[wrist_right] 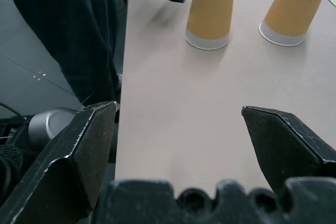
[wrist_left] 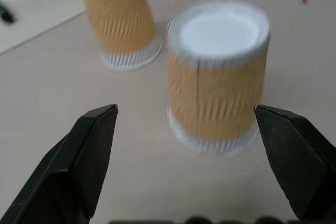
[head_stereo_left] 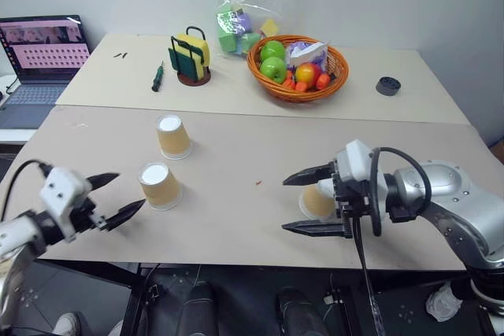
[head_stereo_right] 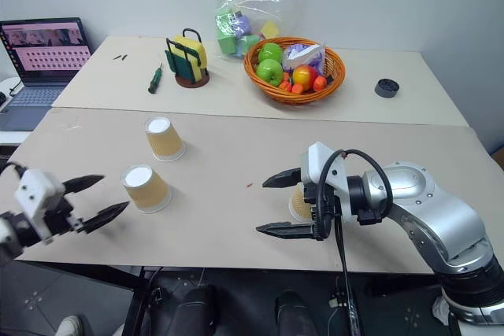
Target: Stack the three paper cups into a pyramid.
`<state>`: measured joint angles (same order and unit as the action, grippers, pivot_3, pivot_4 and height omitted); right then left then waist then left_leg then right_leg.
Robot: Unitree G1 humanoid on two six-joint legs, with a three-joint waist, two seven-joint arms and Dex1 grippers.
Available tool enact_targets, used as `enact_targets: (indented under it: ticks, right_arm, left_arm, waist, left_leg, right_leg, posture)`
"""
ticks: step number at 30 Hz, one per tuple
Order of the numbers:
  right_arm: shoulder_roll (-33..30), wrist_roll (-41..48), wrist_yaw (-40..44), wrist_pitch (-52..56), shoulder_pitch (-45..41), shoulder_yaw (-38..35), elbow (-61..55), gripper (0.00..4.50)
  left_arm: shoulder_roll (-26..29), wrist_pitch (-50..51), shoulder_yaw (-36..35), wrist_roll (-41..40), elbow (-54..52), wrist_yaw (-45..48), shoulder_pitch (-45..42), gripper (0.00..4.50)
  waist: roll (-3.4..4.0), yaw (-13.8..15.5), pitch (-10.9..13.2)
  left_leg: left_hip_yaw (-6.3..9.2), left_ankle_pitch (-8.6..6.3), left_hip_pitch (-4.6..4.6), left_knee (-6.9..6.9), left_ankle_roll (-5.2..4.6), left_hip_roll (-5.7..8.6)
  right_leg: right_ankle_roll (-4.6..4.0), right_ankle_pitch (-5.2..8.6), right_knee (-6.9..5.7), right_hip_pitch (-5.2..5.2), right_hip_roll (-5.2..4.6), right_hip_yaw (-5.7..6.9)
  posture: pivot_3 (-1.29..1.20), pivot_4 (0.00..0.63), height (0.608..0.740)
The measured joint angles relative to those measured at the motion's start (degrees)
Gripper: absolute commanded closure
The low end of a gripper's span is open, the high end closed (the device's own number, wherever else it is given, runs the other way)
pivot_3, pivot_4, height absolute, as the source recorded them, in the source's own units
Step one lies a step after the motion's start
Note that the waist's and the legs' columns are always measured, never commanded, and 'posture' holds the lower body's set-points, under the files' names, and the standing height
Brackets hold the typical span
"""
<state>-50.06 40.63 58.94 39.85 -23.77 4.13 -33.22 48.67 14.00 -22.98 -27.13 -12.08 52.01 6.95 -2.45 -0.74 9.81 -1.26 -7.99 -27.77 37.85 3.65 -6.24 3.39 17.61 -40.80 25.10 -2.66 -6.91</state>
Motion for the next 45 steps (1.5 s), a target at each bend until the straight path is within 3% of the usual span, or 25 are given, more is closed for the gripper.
enact_targets:
  ticks: [8,15,18,20,31,39,45]
  right_arm:
    - [0.7,0.7,-2.4,0.6,-0.1,-0.5,0.0,0.0]
    - [0.7,0.5,-3.8,0.8,0.0,-0.5,-0.5,0.0]
    - [0.7,-0.1,-4.3,0.8,0.0,-0.5,-0.4,0.0]
    - [0.7,-0.4,-4.3,0.8,0.0,-0.5,-0.4,0.0]
    - [0.8,-2.0,-4.5,0.8,0.0,-0.5,0.3,0.0]
    - [2.4,-3.6,-6.2,0.8,-1.2,-0.2,1.7,0.0]
    - [2.8,-3.9,-7.2,1.0,-1.8,-0.2,1.7,0.0]
  left_arm:
    - [-1.5,1.1,6.1,0.4,1.3,0.4,-6.6,0.06]
    - [-1.9,2.5,6.5,0.1,1.7,0.1,-9.0,0.06]
    - [-2.7,2.6,6.5,0.1,1.7,-0.2,-9.3,0.69]
    - [-2.9,3.1,6.5,0.1,1.7,-0.3,-9.3,1.47]
    - [-4.3,6.2,8.8,0.0,1.3,-2.4,-14.6,1.47]
    - [-15.4,8.8,22.1,0.3,-1.5,-4.3,-30.6,1.47]
    - [-25.1,5.1,34.2,7.3,6.0,-4.2,-35.7,1.47]
  waist:
    - [0.01,-0.2,0.0]
    - [0.01,0.0,0.0]
    - [0.01,0.0,0.0]
    - [0.01,0.0,0.0]
    - [0.01,0.2,0.0]
    - [0.01,1.0,0.0]
    - [0.02,0.9,0.0]
  left_leg:
    - [0.0,-0.02,-0.05,-0.1,-0.02,-0.07]
    - [0.01,-0.02,-0.05,-0.07,-0.02,-0.07]
    - [0.01,-0.02,-0.05,-0.07,-0.02,-0.07]
    - [0.01,-0.02,-0.05,-0.07,-0.02,-0.07]
    - [0.03,-0.01,-0.05,-0.04,-0.02,-0.06]
    - [0.12,0.0,-0.06,0.03,-0.03,0.03]
    - [0.23,0.01,-0.05,0.03,-0.05,0.06]
  right_leg:
    - [0.38,-0.15,-0.02,0.01,0.12,0.0]
    - [0.38,-0.15,-0.02,-0.02,0.12,0.01]
    - [0.38,-0.15,-0.02,-0.02,0.12,0.01]
    - [0.39,-0.16,-0.02,-0.02,0.12,0.01]
    - [0.41,-0.16,-0.02,-0.07,0.12,0.02]
    - [0.53,-0.21,-0.02,-0.21,0.14,-0.01]
    - [0.54,-0.2,-0.03,-0.26,0.16,0.0]
  posture:
    - [0.0,0.15,0.669]
    - [0.0,0.15,0.669]
    - [0.0,0.15,0.669]
    - [0.0,0.15,0.669]
    - [0.0,0.15,0.669]
    - [0.0,0.15,0.669]
    - [0.0,0.15,0.669]
